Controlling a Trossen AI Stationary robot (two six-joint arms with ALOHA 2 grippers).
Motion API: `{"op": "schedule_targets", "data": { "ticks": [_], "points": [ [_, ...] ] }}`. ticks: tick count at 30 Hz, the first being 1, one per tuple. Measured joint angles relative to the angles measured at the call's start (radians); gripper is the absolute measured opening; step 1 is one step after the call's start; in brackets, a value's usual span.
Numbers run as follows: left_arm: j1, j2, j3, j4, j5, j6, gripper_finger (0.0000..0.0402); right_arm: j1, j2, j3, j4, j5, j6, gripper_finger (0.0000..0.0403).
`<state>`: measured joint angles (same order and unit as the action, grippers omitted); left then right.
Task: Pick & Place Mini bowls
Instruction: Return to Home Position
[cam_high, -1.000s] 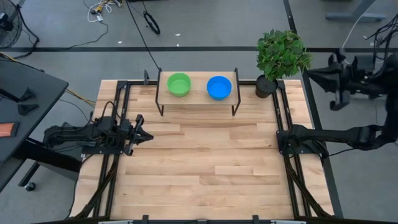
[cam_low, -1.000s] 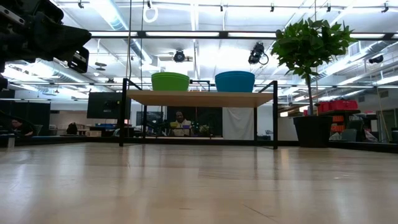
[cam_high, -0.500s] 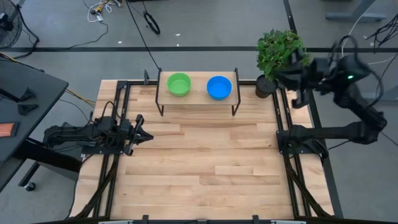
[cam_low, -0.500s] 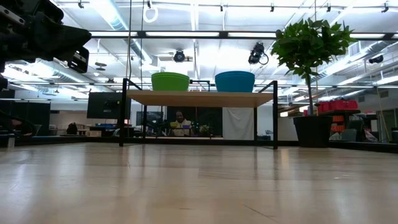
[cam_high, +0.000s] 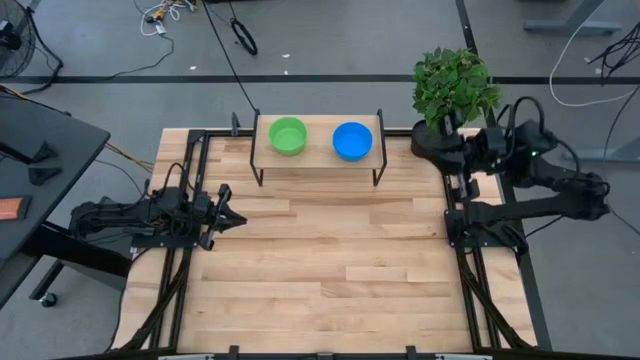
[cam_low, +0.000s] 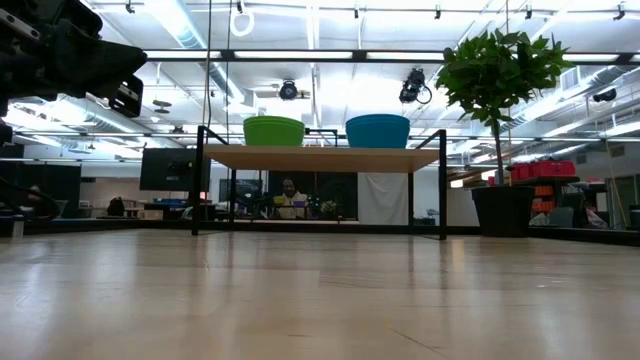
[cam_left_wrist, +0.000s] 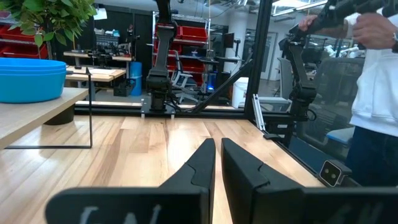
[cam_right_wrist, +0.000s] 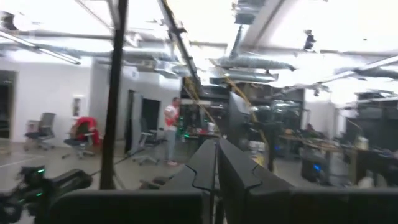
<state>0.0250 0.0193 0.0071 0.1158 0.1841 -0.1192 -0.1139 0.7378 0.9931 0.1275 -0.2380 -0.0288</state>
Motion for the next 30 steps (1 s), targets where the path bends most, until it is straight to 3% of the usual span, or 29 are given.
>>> {"op": "schedule_targets", "data": {
  "ticks": [16, 30],
  "points": [
    [0.000, 0.000, 0.000, 0.000, 0.000, 0.000, 0.0030, 0.070, -0.221, -0.448, 0.406, 0.021, -0.006, 0.0023],
    [0.000, 0.000, 0.000, 0.000, 0.000, -0.001, 0.0030, 0.131, -0.434, -0.749, 0.530, 0.021, -0.017, 0.0023]
  ]
}}
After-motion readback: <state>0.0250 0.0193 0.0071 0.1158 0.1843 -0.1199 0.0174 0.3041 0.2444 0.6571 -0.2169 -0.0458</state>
